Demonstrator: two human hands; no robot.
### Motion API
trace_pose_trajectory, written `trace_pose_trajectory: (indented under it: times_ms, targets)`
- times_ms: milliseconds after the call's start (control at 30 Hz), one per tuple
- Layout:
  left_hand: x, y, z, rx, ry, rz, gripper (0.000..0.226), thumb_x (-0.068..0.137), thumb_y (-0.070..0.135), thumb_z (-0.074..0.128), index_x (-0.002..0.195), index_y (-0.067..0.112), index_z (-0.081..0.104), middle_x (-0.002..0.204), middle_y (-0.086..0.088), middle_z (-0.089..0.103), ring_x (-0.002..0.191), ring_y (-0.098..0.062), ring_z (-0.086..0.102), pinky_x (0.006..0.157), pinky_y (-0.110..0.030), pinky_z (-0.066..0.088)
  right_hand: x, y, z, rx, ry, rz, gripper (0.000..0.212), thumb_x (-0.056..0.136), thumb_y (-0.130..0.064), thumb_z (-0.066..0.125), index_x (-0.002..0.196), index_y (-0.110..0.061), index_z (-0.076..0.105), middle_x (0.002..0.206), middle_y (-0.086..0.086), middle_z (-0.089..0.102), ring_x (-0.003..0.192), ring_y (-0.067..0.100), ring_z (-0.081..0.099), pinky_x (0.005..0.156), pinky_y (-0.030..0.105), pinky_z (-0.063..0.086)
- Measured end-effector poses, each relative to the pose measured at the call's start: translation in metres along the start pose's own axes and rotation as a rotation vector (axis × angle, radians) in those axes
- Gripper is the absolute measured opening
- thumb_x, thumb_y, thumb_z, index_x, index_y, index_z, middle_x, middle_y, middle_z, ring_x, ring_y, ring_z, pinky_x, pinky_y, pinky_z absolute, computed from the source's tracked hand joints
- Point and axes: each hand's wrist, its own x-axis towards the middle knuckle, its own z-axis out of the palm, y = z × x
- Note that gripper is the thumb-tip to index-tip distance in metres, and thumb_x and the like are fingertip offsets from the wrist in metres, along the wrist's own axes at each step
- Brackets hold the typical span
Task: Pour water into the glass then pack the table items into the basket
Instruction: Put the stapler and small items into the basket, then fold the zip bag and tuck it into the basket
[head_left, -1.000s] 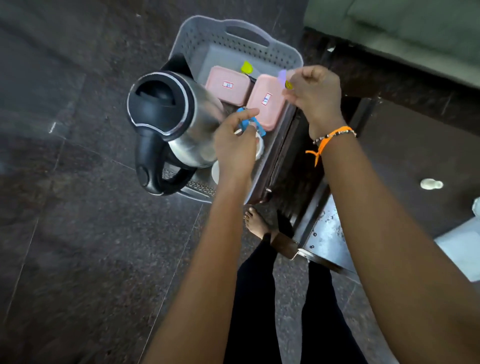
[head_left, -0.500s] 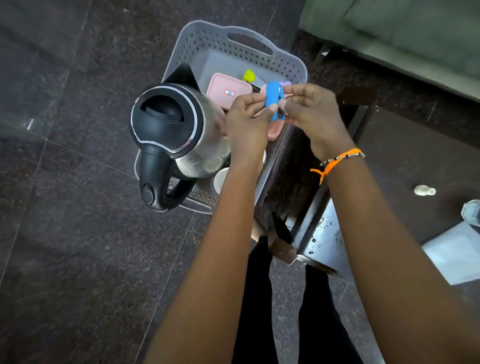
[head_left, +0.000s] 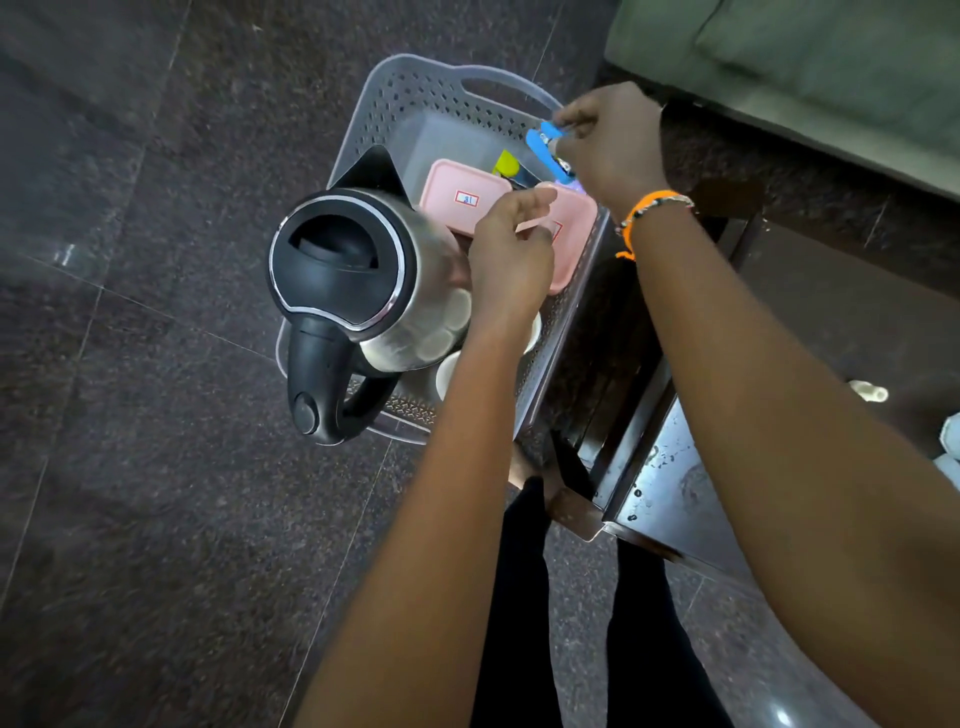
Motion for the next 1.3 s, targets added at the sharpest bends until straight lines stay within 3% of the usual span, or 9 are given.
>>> trace_pose_trajectory:
  times_ms: [133,400,533,633,733,833,933,1067,1300]
  targets:
    - [0.001,-0.006,0.004,0.016,0.008,-0.017,0.03,0.086,-0.007,0.047,0.106,0.008,0.064,0.108,-0.006,0.066,0.09,-0.01,0.056,0.078,-0.017,0.044,0.001,0.009,0.01,-0.059,0.06,-0.027,0.044,0.082,0.0,0.042,0.112,-0.019,0.068,0.12,0.008,0.066,0.111,0.023,0.061,0.101,0.031,0.045]
    - [-0.017,-0.014,0.033,0.011,0.0,-0.014,0.023,0.086,-0.001,0.052,0.09,0.017,0.066,0.089,-0.001,0.065,0.087,-0.015,0.059,0.093,-0.039,0.049,-0.052,0.067,-0.029,0.096,0.202,-0.023,0.033,0.08,0.004,0.048,0.097,-0.008,0.073,0.101,0.006,0.074,0.088,0.01,0.066,0.085,0.01,0.047]
    - [-0.041,-0.022,0.064,0.009,-0.092,-0.025,0.023,0.089,0.0,0.049,0.093,0.017,0.064,0.089,-0.002,0.066,0.081,-0.009,0.062,0.086,-0.024,0.051,-0.088,0.127,-0.052,0.133,0.22,0.138,0.023,0.085,-0.001,0.055,0.096,-0.01,0.073,0.099,0.007,0.075,0.088,0.01,0.067,0.081,0.01,0.046]
    - [-0.065,-0.039,0.094,0.1,-0.203,-0.065,0.024,0.09,0.002,0.047,0.093,0.019,0.064,0.084,0.001,0.064,0.083,-0.012,0.061,0.093,-0.034,0.051,-0.113,0.182,-0.07,0.08,0.216,0.287,0.026,0.084,0.001,0.052,0.096,-0.006,0.073,0.1,0.014,0.074,0.091,0.021,0.069,0.086,0.015,0.047]
    - [-0.087,-0.055,0.125,0.182,-0.283,-0.104,0.023,0.089,0.002,0.047,0.095,0.016,0.065,0.074,0.003,0.059,0.083,-0.016,0.06,0.095,-0.04,0.05,-0.126,0.236,-0.085,-0.024,0.21,0.414,0.028,0.086,0.001,0.048,0.101,-0.002,0.071,0.106,0.02,0.071,0.094,0.03,0.067,0.07,0.008,0.042]
    - [-0.103,-0.066,0.156,0.239,-0.343,-0.124,0.023,0.089,0.0,0.047,0.093,0.014,0.064,0.07,0.004,0.057,0.072,-0.012,0.057,0.089,-0.034,0.05,-0.128,0.283,-0.096,-0.197,0.19,0.483,0.029,0.087,-0.004,0.046,0.107,-0.005,0.067,0.116,0.02,0.064,0.109,0.034,0.057,0.075,0.003,0.03]
    - [-0.116,-0.075,0.177,0.294,-0.4,-0.126,0.022,0.09,0.002,0.046,0.092,0.017,0.062,0.074,0.004,0.058,0.071,-0.011,0.057,0.077,-0.021,0.047,-0.133,0.317,-0.104,-0.352,0.193,0.499,0.036,0.086,-0.006,0.047,0.117,-0.015,0.062,0.132,0.012,0.051,0.124,0.034,0.04,0.094,0.022,0.023]
    - [-0.133,-0.082,0.199,0.326,-0.404,-0.137,0.022,0.091,0.004,0.045,0.097,0.014,0.064,0.076,0.005,0.057,0.069,-0.004,0.056,0.066,-0.009,0.044,-0.136,0.355,-0.114,-0.341,0.063,0.517,0.038,0.086,0.0,0.047,0.12,-0.01,0.059,0.137,0.014,0.047,0.128,0.033,0.038,0.096,0.026,0.024]
    - [-0.147,-0.075,0.199,0.234,-0.322,-0.174,0.021,0.092,0.006,0.048,0.095,0.018,0.064,0.086,0.0,0.061,0.078,-0.008,0.058,0.091,-0.029,0.049,-0.153,0.349,-0.126,0.034,0.101,0.549,0.029,0.082,0.006,0.052,0.1,-0.003,0.072,0.105,0.016,0.069,0.09,0.015,0.064,0.074,0.013,0.041]
